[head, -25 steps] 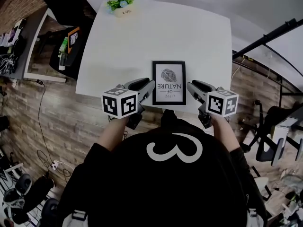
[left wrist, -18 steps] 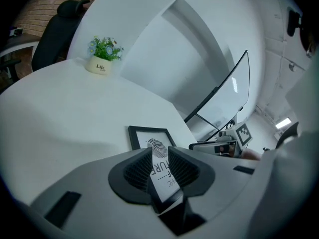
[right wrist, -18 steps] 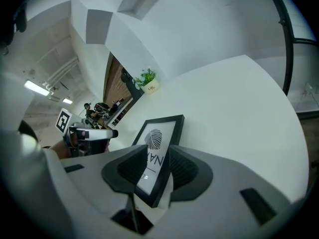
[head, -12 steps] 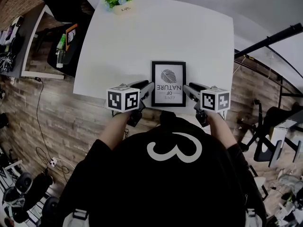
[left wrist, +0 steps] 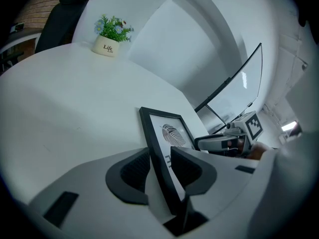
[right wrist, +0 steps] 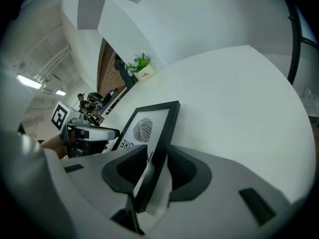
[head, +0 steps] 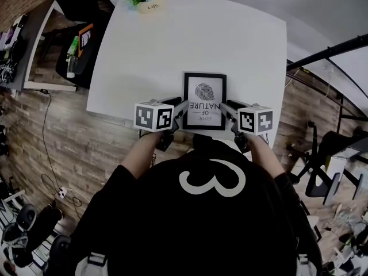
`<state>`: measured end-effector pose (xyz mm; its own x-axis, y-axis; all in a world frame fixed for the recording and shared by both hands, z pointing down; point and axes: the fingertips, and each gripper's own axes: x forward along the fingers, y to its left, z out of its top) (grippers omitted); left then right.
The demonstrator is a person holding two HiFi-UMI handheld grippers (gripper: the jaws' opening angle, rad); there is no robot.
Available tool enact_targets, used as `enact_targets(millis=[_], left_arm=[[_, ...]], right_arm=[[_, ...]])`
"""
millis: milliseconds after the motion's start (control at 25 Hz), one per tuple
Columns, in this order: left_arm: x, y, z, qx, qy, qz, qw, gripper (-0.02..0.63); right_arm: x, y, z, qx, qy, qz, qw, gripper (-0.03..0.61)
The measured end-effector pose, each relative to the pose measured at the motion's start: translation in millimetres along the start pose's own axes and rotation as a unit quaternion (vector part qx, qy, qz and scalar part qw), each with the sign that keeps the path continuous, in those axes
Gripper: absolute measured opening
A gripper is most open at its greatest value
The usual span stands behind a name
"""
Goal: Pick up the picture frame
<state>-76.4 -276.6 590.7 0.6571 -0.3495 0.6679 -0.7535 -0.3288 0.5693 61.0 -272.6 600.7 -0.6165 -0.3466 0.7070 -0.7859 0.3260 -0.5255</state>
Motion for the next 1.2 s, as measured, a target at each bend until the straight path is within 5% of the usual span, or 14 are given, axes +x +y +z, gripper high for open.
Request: enact_targets(millis=[1200], left_arm=[[13,7,-2,-0.002,0.015,0.038,0.9991,0.100]], right_arm=[[5,-5,-2,-0.003,0.002,-0.030,1.000,0.103]])
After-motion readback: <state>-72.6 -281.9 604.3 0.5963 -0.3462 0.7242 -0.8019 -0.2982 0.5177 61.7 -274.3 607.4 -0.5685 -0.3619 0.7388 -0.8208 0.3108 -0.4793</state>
